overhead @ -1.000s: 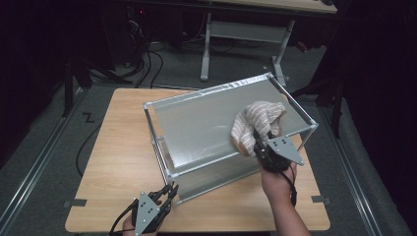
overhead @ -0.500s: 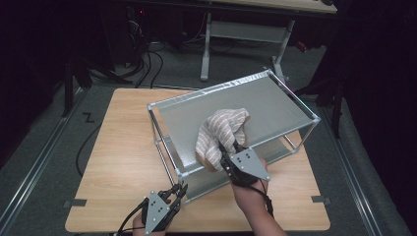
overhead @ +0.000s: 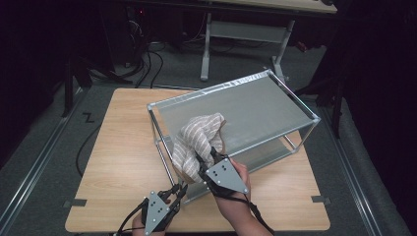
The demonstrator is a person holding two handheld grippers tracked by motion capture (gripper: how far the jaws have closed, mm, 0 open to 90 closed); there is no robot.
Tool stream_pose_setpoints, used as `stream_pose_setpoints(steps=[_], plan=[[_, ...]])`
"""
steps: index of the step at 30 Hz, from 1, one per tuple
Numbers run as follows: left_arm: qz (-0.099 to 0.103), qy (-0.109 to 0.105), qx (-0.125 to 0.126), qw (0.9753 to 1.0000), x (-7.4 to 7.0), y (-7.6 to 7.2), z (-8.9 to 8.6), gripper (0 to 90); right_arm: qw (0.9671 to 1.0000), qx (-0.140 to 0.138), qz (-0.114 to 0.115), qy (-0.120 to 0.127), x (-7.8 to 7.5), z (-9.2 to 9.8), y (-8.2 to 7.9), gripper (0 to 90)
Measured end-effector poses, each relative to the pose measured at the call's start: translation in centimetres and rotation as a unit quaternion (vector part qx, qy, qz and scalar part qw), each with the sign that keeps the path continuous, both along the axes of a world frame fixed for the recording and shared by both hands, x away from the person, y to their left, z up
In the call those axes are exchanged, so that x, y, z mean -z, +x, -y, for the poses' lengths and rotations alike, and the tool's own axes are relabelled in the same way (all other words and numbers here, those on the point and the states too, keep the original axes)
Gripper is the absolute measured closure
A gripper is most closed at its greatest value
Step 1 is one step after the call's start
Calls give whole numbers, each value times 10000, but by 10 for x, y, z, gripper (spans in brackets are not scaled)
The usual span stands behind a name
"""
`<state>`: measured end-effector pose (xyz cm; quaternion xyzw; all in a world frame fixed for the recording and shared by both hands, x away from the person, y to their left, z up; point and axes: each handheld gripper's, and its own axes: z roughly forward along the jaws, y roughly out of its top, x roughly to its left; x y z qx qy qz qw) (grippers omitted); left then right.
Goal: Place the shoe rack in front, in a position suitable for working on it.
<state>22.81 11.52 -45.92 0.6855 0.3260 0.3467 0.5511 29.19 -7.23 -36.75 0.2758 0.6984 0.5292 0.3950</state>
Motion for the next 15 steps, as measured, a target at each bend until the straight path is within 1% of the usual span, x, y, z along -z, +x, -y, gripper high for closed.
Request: stream_pose_setpoints(steps=[3,6,7,8,10,15], plan=[[-7,-4,1,10000,0,-1,0,791,10000,69,32,-53,0,4,2,646],[-19,-2,11,10000,0,-2,-1,791,9999,147,1,-21,0,11,7,646],[-7,30,15,10000,0,-2,-2,791,9998,173,4,-26,0,13,8,645],[-48,-29,9,10000,0,-3,-3,791,9998,202,6,-26,0,16,9,646],[-31,6,20,10000,0,-4,-6,791,9997,264,-1,-7,1,21,12,645],[-72,-71,-7,9999,0,-8,-15,793,9985,547,-47,88,1,41,23,643]])
